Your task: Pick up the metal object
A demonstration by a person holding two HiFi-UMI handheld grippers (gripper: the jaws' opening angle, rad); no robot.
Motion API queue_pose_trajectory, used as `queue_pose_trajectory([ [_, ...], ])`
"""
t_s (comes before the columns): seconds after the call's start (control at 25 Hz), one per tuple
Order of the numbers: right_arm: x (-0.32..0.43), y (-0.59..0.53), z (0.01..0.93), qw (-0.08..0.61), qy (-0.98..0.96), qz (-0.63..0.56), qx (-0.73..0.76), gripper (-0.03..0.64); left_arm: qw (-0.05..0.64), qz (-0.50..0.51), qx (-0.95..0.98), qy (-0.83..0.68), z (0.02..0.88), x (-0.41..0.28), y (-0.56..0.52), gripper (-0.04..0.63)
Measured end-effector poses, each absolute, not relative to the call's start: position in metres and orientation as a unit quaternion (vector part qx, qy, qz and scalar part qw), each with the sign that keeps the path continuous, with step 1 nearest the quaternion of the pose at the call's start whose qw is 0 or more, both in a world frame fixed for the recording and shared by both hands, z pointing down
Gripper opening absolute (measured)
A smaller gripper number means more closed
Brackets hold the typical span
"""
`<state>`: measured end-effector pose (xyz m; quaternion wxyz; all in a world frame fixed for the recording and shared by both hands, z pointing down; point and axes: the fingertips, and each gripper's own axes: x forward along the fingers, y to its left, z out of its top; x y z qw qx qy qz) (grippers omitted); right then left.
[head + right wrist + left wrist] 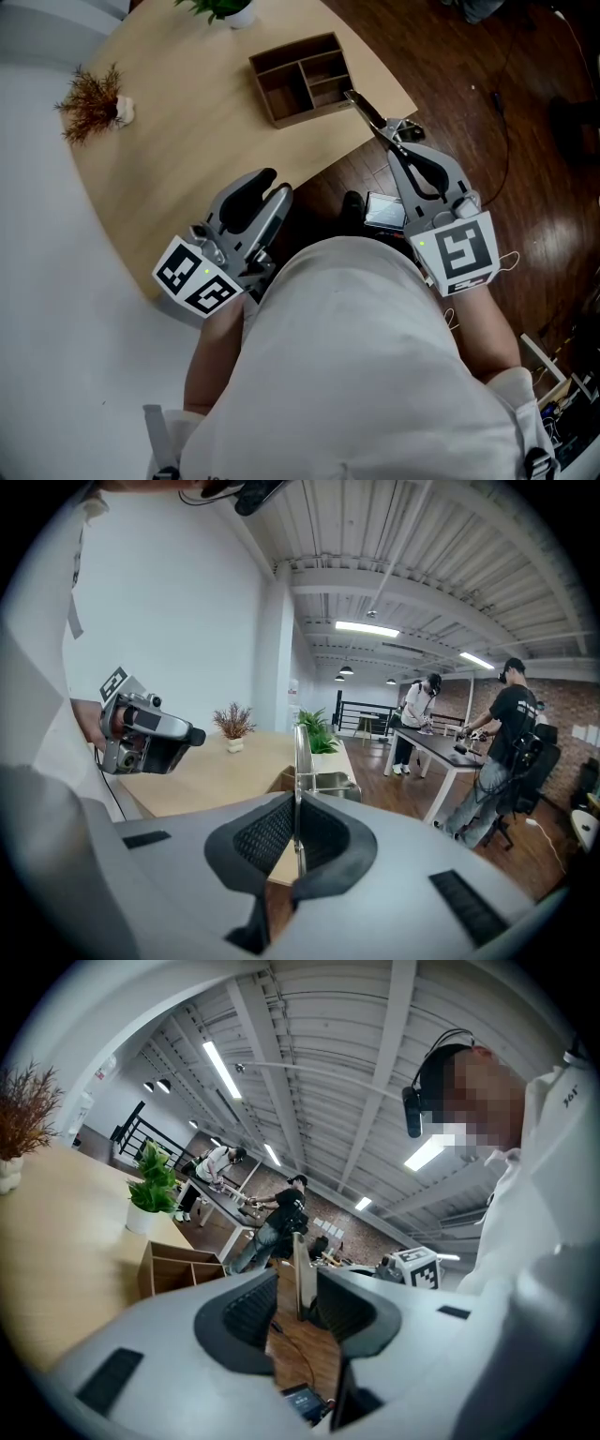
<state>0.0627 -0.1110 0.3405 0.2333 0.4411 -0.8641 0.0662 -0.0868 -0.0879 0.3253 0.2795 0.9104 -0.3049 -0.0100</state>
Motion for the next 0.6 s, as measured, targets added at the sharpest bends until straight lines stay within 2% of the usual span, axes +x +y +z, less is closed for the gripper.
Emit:
queue_pose_trajectory([
  [0.6, 0.067, -0.126, 0.330, 0.232, -0.862, 0.050, 0.448, 0.005, 0.276, -0.011, 0.913, -0.302, 0.320, -0.086, -0.091, 0.126],
])
